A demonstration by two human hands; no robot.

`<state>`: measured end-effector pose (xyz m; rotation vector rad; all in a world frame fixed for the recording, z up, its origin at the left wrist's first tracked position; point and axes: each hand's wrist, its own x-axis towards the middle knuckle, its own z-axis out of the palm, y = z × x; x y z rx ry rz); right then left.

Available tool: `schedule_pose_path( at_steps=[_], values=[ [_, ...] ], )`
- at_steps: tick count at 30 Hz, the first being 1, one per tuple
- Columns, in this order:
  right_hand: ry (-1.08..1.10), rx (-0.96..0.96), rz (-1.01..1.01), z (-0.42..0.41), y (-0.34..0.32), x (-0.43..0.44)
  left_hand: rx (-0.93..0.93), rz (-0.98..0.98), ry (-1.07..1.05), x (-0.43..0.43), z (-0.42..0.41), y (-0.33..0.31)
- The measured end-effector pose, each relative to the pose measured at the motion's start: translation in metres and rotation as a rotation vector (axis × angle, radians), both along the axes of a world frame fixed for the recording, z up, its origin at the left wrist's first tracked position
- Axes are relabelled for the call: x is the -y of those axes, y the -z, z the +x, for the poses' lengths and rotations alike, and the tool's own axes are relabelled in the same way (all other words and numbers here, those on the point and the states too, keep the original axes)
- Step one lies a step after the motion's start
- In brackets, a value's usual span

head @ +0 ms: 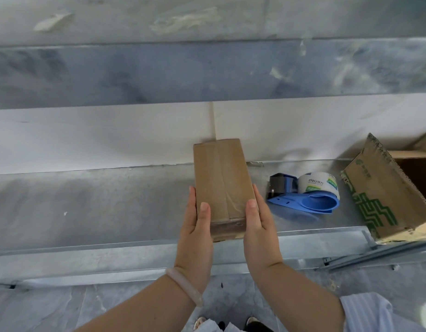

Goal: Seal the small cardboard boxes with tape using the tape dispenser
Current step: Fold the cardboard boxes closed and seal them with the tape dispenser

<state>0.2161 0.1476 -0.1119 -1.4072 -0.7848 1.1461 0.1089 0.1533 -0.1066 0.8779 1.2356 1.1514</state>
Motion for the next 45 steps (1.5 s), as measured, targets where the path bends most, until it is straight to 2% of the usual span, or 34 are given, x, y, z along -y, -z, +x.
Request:
schedule_pose_path(
  at_steps=[6, 12, 17, 20, 23, 26, 29, 34, 37, 41, 43, 45],
  values=[
    [-0.012, 0.135, 0.031, 0.000, 0.000, -0.001, -0.215, 0.082, -0.012, -0.002, 0.004, 0.004],
    [0.002, 0.083, 0.012, 0.005, 0.004, 0.001, -0.119, 0.005, 0.041, 0.001, -0.002, 0.003],
    [-0.033, 0.031, -0.013, 0.004, 0.004, 0.002, -0.115, -0.034, 0.149, 0.002, -0.015, 0.000],
    [-0.081, 0.078, -0.010, 0.007, -0.003, 0.004, -0.135, 0.023, 0.252, 0.006, -0.023, 0.000],
    [-0.071, 0.110, -0.027, 0.017, -0.009, 0.007, -0.211, 0.162, 0.325, 0.016, -0.039, 0.006],
    [-0.089, 0.172, -0.053, 0.036, -0.011, 0.008, -0.352, 0.213, 0.212, 0.013, -0.061, 0.007],
    [-0.223, 0.227, -0.072, 0.050, -0.021, 0.003, -0.429, 0.192, 0.069, -0.013, -0.082, -0.003],
    [-0.346, 0.268, -0.130, 0.053, -0.039, -0.013, -0.419, 0.059, 0.323, -0.038, -0.097, -0.022],
    [-0.233, 0.370, -0.088, 0.050, -0.036, -0.026, -0.357, 0.045, 0.276, -0.035, -0.092, -0.018],
    [-0.031, 0.532, 0.068, 0.051, -0.032, -0.025, -0.295, 0.028, 0.001, -0.030, -0.082, -0.012],
    [-0.096, 0.702, 0.166, 0.048, -0.030, -0.014, -0.387, 0.023, -0.104, -0.028, -0.075, -0.009],
    [-0.291, 0.950, 0.196, 0.042, -0.025, -0.004, -0.487, 0.016, -0.126, -0.026, -0.069, -0.009]
  ],
)
